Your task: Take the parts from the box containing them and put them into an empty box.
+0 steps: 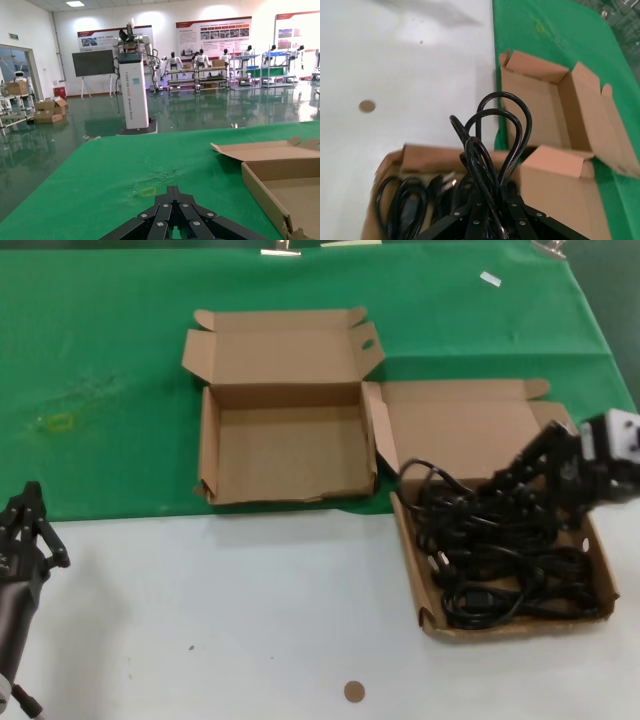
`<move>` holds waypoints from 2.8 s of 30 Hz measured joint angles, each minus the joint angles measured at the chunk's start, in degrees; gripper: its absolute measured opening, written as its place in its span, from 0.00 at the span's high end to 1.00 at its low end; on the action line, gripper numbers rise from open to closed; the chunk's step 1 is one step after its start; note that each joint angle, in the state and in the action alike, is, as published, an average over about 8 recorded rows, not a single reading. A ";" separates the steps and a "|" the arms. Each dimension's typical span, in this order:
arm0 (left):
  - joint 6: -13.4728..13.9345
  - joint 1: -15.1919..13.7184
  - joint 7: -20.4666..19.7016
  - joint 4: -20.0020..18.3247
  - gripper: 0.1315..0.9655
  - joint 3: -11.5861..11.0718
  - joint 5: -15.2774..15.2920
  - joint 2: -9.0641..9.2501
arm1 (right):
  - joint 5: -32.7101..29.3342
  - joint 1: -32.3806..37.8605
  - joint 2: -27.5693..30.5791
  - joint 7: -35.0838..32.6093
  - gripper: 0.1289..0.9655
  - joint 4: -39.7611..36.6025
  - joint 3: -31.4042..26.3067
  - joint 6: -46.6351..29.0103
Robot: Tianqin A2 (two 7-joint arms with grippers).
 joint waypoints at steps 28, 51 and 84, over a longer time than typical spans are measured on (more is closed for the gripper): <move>0.00 0.00 0.00 0.00 0.99 0.00 0.00 0.00 | -13.13 23.33 -30.45 0.06 0.94 -27.72 -12.19 5.49; 0.00 0.00 0.00 0.00 0.99 0.00 0.00 0.00 | -15.56 27.39 -38.01 -1.90 0.93 -36.92 -14.02 10.44; 0.00 0.00 0.00 0.00 0.97 0.00 0.00 0.00 | -15.09 27.60 -39.43 -4.70 0.41 -41.17 -13.34 13.23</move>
